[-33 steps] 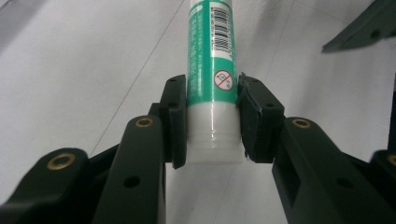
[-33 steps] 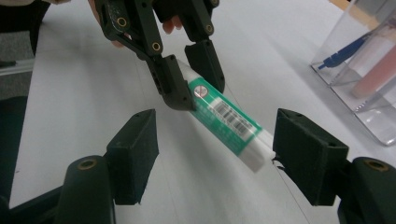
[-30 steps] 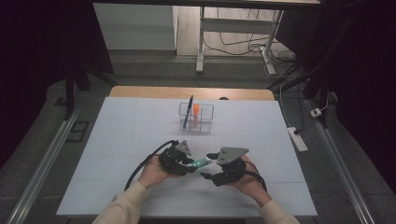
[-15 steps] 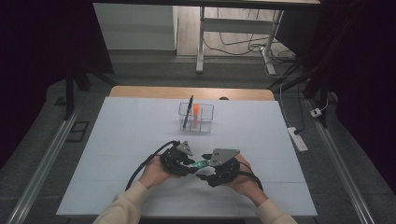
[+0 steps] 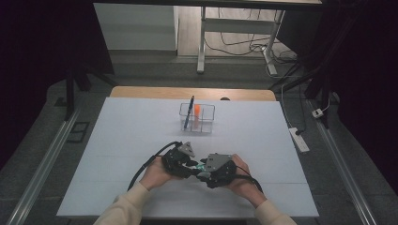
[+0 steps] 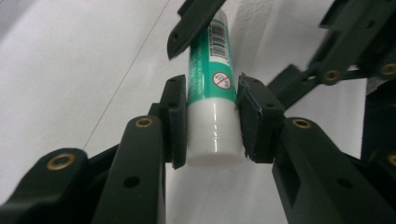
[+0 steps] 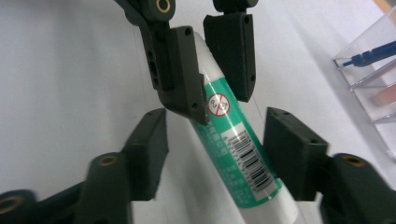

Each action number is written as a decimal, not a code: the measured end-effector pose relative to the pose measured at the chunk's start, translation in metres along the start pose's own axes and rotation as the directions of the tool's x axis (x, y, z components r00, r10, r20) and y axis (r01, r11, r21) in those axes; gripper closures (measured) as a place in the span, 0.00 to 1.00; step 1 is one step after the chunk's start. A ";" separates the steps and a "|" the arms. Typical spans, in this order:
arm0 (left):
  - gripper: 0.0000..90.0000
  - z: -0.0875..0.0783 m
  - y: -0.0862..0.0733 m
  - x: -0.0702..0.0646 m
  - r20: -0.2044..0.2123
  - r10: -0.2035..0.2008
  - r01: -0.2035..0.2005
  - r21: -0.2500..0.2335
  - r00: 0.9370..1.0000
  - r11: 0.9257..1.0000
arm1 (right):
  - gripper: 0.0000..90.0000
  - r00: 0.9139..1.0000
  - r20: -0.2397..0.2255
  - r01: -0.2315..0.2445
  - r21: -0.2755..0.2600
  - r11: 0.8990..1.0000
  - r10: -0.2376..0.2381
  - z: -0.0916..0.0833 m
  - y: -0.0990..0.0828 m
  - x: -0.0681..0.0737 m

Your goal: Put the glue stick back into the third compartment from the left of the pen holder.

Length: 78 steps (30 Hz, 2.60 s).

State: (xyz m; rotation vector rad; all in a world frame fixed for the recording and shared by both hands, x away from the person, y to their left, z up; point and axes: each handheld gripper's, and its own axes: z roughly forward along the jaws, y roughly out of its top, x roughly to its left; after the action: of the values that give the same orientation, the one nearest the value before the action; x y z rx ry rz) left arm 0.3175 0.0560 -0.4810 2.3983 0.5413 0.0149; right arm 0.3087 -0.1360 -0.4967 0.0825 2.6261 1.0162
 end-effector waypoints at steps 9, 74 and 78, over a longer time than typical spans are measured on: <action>0.72 -0.001 0.002 -0.005 0.017 0.018 -0.018 -0.007 1.000 1.000 | 0.69 0.997 -0.031 0.072 0.029 0.997 -0.071 0.001 0.001 0.005; 0.38 -0.088 -0.138 -0.016 -0.308 -0.242 0.162 -0.265 0.920 0.951 | 0.73 0.951 0.025 -0.293 -0.234 0.927 0.307 -0.038 -0.020 -0.035; 0.38 -0.090 -0.146 -0.016 -0.316 -0.254 0.172 -0.267 0.914 0.948 | 0.72 0.945 0.030 -0.309 -0.248 0.918 0.326 -0.040 -0.020 -0.039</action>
State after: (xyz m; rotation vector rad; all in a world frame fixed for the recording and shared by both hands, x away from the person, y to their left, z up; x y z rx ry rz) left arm 0.2341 0.2058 -0.4994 2.1014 0.9132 0.3922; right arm 0.3337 -0.1828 -0.4717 0.4932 2.4518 1.4037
